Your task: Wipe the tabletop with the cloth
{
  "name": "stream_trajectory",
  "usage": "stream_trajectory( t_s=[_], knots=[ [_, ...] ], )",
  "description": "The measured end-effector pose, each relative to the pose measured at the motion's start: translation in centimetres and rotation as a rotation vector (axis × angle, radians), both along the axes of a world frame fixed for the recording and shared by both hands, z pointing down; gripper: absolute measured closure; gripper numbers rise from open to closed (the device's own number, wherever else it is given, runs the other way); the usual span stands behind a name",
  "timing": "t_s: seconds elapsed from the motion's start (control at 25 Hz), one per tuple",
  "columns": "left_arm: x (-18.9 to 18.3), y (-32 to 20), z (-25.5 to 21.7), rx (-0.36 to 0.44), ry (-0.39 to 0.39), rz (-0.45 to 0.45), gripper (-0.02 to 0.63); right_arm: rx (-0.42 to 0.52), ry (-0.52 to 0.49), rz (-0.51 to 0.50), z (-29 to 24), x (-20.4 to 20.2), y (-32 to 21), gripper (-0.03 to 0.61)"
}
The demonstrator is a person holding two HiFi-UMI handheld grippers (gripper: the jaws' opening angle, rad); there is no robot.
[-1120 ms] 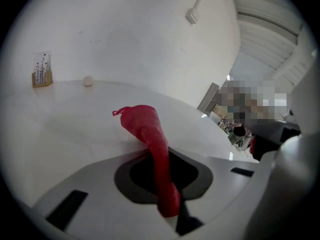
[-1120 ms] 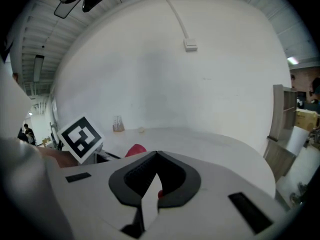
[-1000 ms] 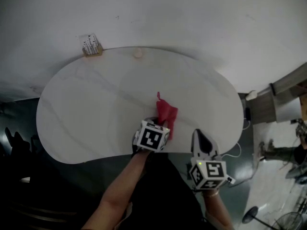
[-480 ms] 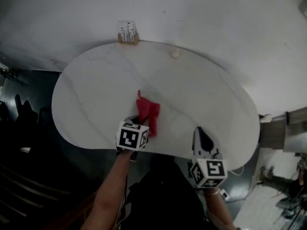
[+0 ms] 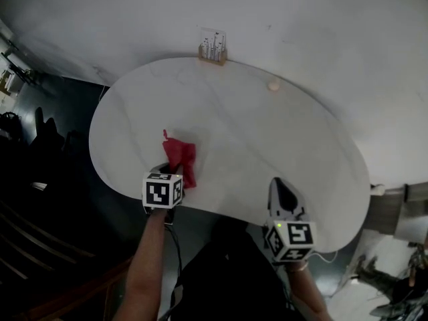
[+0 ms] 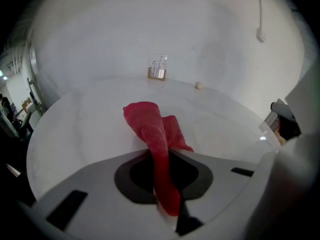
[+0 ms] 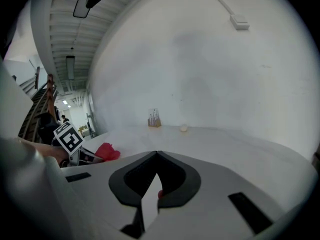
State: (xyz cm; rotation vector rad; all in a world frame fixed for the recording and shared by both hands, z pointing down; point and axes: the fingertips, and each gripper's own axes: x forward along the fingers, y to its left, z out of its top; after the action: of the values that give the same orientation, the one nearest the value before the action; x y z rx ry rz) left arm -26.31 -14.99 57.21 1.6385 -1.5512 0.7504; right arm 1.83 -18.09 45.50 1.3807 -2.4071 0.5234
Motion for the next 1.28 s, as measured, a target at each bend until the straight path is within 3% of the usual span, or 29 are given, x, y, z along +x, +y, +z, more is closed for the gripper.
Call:
stream_trajectory(
  t_s=[0.16, 0.36, 0.6, 0.8, 0.96, 1.12, 1.28],
  knots=[
    [-2.6, 0.4, -0.9, 0.002, -0.053, -0.047, 0.569, -0.003, -0.004, -0.012, -0.2, -0.5, 0.0, 0.575],
    [-1.1, -2.2, -4.9, 0.118, -0.044, -0.019, 0.569, -0.002, -0.006, 0.024, -0.2, 0.6, 0.0, 0.575],
    [9.2, -8.3, -7.7, 0.208, 0.051, 0.211, 0.569, 0.009, -0.004, 0.113, -0.5, 3.7, -0.2, 0.575],
    [20.9, -12.1, -7.3, 0.196, 0.145, 0.420, 0.569, 0.006, 0.012, 0.227, -0.5, 8.2, -0.3, 0.575],
    [28.1, -13.3, -5.6, 0.159, 0.186, 0.514, 0.569, 0.001, 0.020, 0.324, -0.3, 11.9, -0.1, 0.575],
    [31.2, -13.7, -3.1, 0.098, 0.185, 0.539, 0.569, -0.011, 0.020, 0.379, -0.3, 14.2, 0.1, 0.575],
    [29.6, -13.9, -1.0, 0.032, 0.142, 0.528, 0.569, -0.017, 0.022, 0.350, 0.0, 14.0, -0.8, 0.575]
  ],
)
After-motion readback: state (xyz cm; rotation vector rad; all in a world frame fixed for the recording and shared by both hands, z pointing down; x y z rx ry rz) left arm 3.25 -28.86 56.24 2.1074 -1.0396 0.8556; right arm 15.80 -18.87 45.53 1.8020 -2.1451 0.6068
